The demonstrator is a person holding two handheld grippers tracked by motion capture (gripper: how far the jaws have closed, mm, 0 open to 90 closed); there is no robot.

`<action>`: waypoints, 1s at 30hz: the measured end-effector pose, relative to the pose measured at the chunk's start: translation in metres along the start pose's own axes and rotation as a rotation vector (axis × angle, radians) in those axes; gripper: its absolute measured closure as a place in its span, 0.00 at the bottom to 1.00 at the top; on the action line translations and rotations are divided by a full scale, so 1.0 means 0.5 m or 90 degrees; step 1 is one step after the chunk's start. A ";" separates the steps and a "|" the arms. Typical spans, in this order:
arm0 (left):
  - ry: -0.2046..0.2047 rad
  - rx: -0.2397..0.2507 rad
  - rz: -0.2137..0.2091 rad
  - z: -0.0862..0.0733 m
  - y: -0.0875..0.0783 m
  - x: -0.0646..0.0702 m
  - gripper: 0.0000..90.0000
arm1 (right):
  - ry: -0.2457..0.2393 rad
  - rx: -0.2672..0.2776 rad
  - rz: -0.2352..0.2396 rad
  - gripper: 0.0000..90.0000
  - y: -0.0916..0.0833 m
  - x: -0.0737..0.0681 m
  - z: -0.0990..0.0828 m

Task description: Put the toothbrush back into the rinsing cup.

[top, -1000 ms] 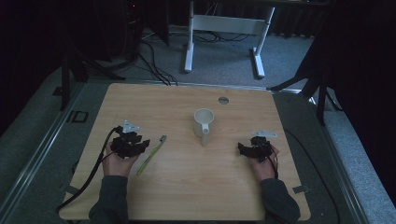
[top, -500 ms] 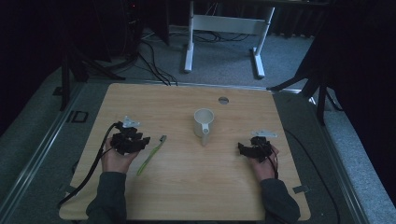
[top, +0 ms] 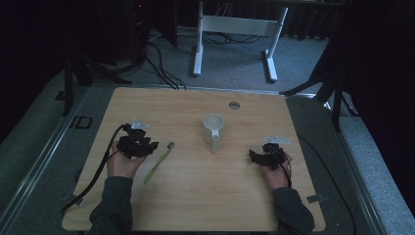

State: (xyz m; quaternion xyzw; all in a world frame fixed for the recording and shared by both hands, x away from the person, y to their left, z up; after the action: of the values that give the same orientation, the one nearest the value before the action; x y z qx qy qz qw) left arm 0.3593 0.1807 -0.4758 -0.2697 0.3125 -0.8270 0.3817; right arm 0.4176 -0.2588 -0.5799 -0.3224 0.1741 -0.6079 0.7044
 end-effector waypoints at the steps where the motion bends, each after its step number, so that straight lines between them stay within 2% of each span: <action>1: 0.000 -0.003 0.000 0.001 0.000 0.000 0.69 | 0.000 0.000 0.000 0.24 0.000 0.000 0.000; 13: -0.003 -0.015 0.008 0.021 -0.008 0.004 0.72 | 0.000 -0.001 0.000 0.24 0.000 0.000 0.000; 21: 0.006 -0.023 0.011 0.034 -0.011 0.009 0.72 | 0.000 -0.001 0.000 0.24 0.000 0.000 0.000; 30: 0.004 -0.051 0.023 0.036 -0.008 0.009 0.73 | 0.001 -0.001 0.000 0.24 0.000 0.000 0.000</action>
State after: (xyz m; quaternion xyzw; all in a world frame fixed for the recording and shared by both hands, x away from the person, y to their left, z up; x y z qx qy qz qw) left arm 0.3676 0.1737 -0.4600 -0.2766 0.3515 -0.8077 0.3842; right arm 0.4175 -0.2586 -0.5799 -0.3227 0.1750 -0.6078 0.7042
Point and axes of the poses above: each handheld gripper's, and its own axes: y roughly forward along the jaws, z roughly out of its top, x roughly to its right, the point moved 3 cm from there along y, roughly forward along the jaws, and after that the axes turned 12 degrees about -z, right-handed, at the moved point
